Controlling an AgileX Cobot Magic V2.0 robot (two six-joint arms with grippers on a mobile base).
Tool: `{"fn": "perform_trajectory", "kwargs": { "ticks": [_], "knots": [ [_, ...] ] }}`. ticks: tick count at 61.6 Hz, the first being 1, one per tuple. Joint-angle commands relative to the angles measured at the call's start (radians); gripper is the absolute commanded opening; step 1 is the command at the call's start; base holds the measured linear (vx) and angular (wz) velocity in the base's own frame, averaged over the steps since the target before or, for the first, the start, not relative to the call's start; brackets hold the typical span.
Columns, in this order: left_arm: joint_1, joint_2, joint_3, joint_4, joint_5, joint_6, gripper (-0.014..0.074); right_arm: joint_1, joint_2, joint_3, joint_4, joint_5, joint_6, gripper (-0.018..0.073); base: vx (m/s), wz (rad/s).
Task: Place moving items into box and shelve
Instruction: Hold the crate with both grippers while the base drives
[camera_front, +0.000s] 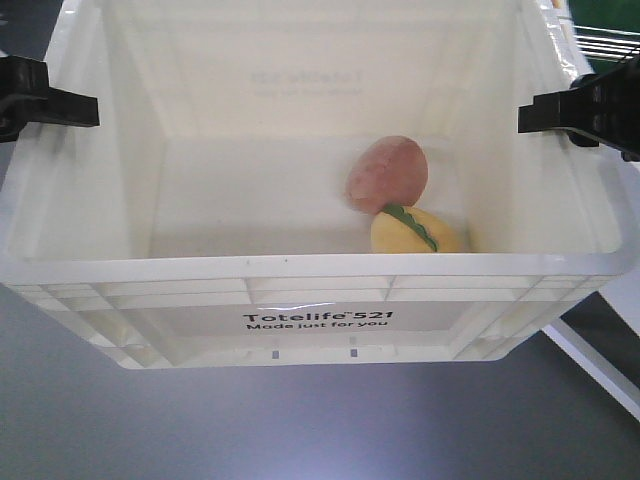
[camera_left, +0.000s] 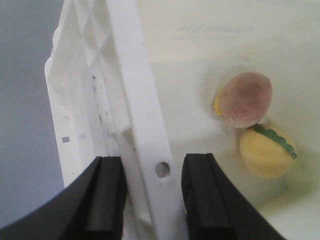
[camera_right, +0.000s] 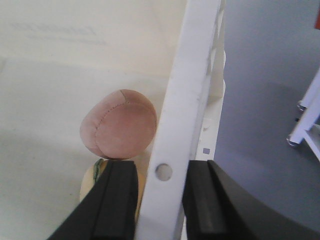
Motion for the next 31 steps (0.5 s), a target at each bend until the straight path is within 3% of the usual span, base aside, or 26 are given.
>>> {"fn": "perform_trajectory", "kwargs": {
  "ticks": [1,31],
  "knots": [
    [-0.011,-0.029,-0.045,-0.174,-0.078,0.02,0.0003,0.013,-0.04,-0.049,0.143,-0.092,-0.04,-0.0006,-0.1,0.79],
    [-0.011,-0.029,-0.045,-0.174,-0.078,0.02,0.0003,0.013,-0.04,-0.049,0.142,-0.092,-0.04,-0.0006,-0.08,0.8]
  ]
}}
